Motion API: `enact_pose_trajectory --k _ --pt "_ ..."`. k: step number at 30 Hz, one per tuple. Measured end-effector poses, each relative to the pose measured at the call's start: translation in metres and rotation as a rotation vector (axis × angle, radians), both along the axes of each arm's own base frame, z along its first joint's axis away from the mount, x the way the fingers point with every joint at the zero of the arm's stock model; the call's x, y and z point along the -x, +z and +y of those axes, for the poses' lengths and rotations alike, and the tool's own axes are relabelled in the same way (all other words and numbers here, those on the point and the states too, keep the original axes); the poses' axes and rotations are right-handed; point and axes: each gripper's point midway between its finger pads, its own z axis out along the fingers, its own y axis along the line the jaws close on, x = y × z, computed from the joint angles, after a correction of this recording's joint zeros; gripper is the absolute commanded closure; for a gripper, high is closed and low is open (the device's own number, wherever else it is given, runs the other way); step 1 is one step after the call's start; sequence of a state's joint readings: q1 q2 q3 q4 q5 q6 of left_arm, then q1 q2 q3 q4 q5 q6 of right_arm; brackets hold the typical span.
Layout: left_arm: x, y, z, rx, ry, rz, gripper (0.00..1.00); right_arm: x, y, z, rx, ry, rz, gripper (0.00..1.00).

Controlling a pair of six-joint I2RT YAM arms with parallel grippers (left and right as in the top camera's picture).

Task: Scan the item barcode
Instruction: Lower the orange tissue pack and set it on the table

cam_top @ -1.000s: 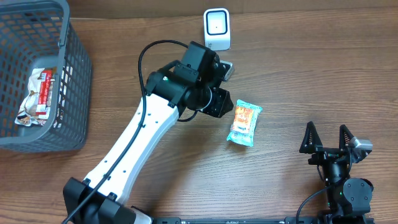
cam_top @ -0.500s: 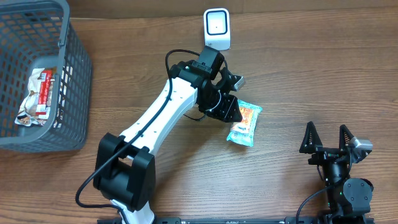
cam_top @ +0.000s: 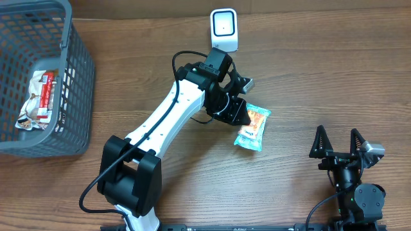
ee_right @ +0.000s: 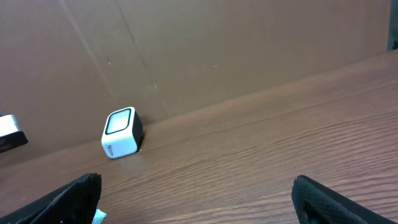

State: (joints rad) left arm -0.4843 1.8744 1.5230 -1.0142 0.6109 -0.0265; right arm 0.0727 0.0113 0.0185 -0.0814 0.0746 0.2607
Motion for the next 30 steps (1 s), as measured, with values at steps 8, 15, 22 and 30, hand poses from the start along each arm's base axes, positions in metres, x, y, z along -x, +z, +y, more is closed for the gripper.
enact_pose_trajectory --k 8,15,22,30 --pt "0.0023 -0.0002 -0.0017 -0.002 -0.010 0.000 0.74 0.0000 0.0000 -0.0001 0.000 0.000 0.000 0.00" --pt "0.0063 -0.0030 -0.0063 -0.028 -0.023 -0.013 0.88 0.0000 0.0001 -0.0001 0.000 0.000 0.000 0.00" --pt "0.0035 -0.0060 -0.0046 -0.058 -0.004 -0.025 0.91 0.0000 0.0000 0.0000 0.000 0.000 0.000 0.00" --pt "0.0037 -0.0050 -0.0061 -0.049 -0.006 -0.023 0.96 0.0000 0.0000 0.0000 0.000 0.000 0.000 0.00"
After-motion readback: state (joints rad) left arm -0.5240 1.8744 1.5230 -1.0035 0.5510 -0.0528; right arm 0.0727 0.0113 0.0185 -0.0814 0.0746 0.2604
